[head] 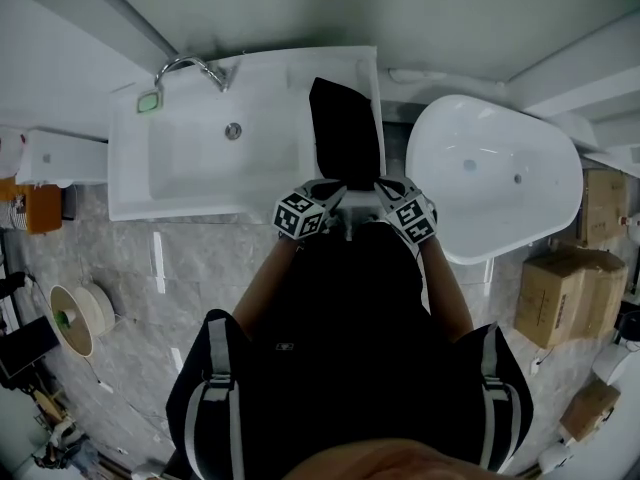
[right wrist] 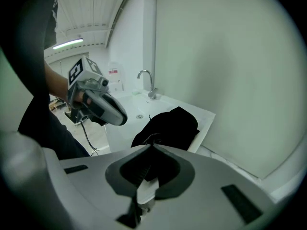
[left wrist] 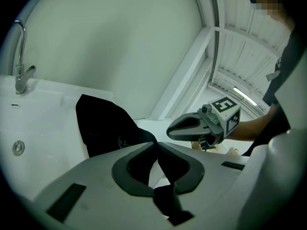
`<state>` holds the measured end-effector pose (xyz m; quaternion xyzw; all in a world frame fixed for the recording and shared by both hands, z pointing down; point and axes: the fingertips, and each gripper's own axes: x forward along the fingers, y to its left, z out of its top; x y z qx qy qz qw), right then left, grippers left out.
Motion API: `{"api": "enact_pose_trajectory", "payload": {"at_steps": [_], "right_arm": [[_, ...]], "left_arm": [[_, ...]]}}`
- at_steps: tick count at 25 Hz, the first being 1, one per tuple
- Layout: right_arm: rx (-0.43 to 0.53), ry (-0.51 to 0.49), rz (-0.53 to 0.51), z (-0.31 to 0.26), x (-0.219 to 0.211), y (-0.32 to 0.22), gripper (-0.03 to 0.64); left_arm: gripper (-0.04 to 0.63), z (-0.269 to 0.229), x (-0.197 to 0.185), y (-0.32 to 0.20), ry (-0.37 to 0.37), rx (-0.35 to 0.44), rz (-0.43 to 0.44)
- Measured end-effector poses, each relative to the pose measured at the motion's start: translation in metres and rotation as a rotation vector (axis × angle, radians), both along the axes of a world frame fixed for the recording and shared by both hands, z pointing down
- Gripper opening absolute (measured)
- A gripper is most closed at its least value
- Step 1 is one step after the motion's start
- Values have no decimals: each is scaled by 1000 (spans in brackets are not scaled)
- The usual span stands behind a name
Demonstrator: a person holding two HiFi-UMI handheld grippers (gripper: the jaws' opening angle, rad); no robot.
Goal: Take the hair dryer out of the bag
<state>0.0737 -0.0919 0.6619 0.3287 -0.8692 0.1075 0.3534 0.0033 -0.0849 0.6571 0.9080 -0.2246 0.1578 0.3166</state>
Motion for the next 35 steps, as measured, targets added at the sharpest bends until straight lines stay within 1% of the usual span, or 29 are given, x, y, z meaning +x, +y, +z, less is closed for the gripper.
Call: {"api": "enact_pose_trajectory", "payload": {"at_steps": [2, 5, 8, 11, 16, 18, 19, 21, 23, 26, 28, 29, 30, 31, 32, 35], "right_arm": [[29, 31, -24, -1, -3, -14, 71], [74, 105, -101, 3, -12, -34, 114], [84, 169, -179, 12, -23, -50, 130], [85, 233, -262, 28, -31, -62, 147], [44, 329, -368, 56, -31, -72, 161], [17, 367, -396, 68, -29, -75, 173], [-8, 370, -397, 72, -28, -77, 178], [-75, 333, -363, 77, -25, -80, 173], [-140, 257, -295, 73, -24, -87, 84], [-241, 92, -165, 59, -24, -100, 77], [-290, -20, -81, 48, -24, -110, 77], [-307, -64, -49, 43, -24, -114, 77], [-317, -96, -28, 39, -24, -116, 77], [-320, -117, -15, 36, -24, -116, 77], [-319, -131, -8, 33, -24, -116, 77], [-309, -172, 9, 24, -22, -115, 77]], "left_arm": [[18, 3, -3, -1, -16, -9, 4], [18, 7, -7, -9, -18, -26, -23], [18, 9, -7, -20, -25, -22, -52], [18, 8, -9, -38, -23, -23, -98], [18, 6, -7, -54, -27, -17, -134], [20, 7, -9, -59, -30, -22, -149], [18, 7, -10, -60, -26, -27, -159], [20, 8, -10, -61, -16, -38, -166], [19, 11, -8, -59, -17, -47, -154], [20, 21, -4, -57, -33, -70, -145], [20, 36, -3, -61, -88, -103, -156], [29, 44, -2, -63, -117, -118, -158], [62, 50, 1, -64, -133, -132, -152], [105, 55, 6, -66, -135, -145, -140], [123, 58, 11, -67, -130, -159, -126], [138, 62, 27, -71, -113, -194, -87]]}}
